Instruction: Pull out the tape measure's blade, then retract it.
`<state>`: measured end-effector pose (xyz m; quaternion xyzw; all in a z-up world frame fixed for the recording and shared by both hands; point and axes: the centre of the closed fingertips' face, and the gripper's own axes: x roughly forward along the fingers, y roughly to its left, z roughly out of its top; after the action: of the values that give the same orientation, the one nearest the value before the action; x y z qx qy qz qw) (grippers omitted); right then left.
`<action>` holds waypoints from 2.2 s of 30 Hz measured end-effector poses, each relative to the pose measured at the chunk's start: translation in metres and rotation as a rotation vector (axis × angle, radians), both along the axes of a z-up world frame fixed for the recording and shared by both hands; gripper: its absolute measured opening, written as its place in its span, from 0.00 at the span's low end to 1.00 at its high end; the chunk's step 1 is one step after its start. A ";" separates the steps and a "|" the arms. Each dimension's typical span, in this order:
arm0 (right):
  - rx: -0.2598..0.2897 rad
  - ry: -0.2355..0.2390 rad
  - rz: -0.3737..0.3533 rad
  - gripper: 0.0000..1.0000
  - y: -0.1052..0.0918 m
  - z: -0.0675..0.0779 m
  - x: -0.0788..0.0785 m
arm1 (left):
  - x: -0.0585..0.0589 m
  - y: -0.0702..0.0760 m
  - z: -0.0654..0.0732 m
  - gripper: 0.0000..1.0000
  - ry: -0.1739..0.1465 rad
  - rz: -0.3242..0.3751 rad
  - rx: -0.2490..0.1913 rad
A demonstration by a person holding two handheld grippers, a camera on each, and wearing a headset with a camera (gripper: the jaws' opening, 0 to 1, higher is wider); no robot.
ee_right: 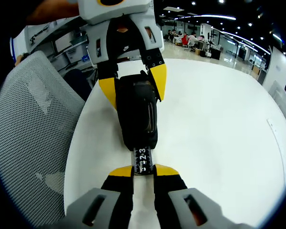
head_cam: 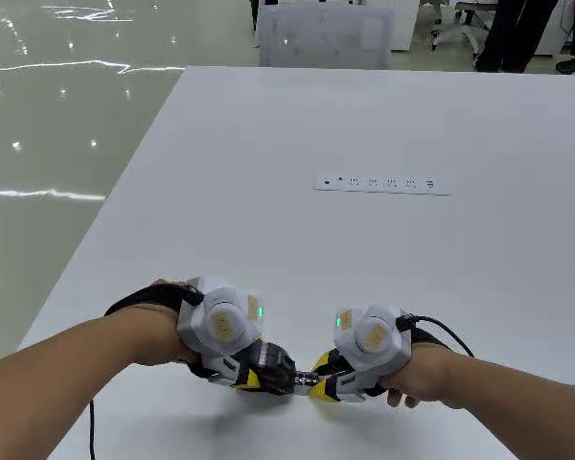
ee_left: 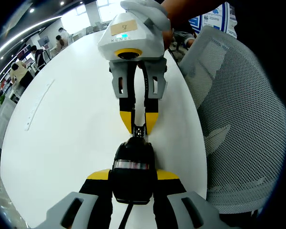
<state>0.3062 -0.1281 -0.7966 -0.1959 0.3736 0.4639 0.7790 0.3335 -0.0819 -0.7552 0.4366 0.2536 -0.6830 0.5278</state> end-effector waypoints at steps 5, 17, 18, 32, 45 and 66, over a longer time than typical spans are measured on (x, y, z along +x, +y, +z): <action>-0.004 0.009 -0.014 0.15 0.001 0.000 0.000 | 0.000 0.000 0.000 0.29 -0.001 -0.002 0.002; 0.002 -0.040 0.008 0.13 0.003 0.004 0.002 | -0.001 0.002 0.001 0.29 -0.006 -0.007 0.005; 0.003 -0.039 0.008 0.13 0.003 0.004 0.001 | -0.001 0.002 0.001 0.29 -0.006 -0.008 0.004; 0.001 -0.037 -0.030 0.13 -0.014 0.001 -0.004 | 0.000 0.003 0.001 0.29 0.000 0.003 -0.002; -0.007 -0.028 -0.033 0.13 -0.023 0.004 -0.009 | -0.001 0.003 0.002 0.29 -0.005 0.009 -0.004; -0.017 -0.028 -0.060 0.13 -0.039 0.004 -0.018 | -0.002 0.003 0.002 0.29 -0.007 0.005 -0.004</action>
<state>0.2881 -0.1667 -0.7930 -0.1976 0.3722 0.4344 0.7961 0.3314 -0.0788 -0.7534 0.4372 0.2513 -0.6808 0.5312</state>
